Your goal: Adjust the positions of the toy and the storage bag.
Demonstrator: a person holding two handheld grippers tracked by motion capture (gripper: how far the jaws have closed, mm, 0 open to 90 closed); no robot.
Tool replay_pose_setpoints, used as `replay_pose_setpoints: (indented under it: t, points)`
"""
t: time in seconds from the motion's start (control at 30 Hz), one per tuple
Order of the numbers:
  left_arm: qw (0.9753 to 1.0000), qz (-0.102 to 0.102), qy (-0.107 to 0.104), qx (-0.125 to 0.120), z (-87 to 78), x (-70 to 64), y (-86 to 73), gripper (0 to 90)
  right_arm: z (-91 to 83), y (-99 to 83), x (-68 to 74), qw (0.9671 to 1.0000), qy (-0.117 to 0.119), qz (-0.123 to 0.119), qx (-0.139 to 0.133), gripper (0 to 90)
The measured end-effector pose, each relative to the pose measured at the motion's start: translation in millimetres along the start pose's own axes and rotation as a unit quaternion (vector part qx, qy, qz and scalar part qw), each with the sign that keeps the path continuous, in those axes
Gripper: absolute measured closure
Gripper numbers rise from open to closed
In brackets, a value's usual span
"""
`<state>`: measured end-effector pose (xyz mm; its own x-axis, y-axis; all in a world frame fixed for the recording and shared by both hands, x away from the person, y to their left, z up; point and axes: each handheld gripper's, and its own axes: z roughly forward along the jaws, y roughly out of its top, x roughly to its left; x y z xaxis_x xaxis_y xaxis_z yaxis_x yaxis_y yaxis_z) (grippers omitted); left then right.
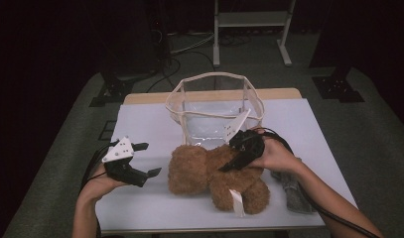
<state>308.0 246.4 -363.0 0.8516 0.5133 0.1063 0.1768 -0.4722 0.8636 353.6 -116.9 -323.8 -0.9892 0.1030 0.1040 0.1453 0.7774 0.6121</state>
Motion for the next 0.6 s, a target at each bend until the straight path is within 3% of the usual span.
replay_pose_setpoints:
  t: [0.37,0.6]
  points:
    - [1.0,-0.003,0.002,-0.001,-1.6,1.5,-1.8,7.3,-34.1,14.3,6.3,0.9994,0.002,-0.005,-0.035,57.8]
    - [1.0,-0.005,0.002,-0.001,-2.5,2.5,-2.7,7.3,-57.1,30.9,10.5,0.9991,-0.002,-0.011,-0.04,57.7]
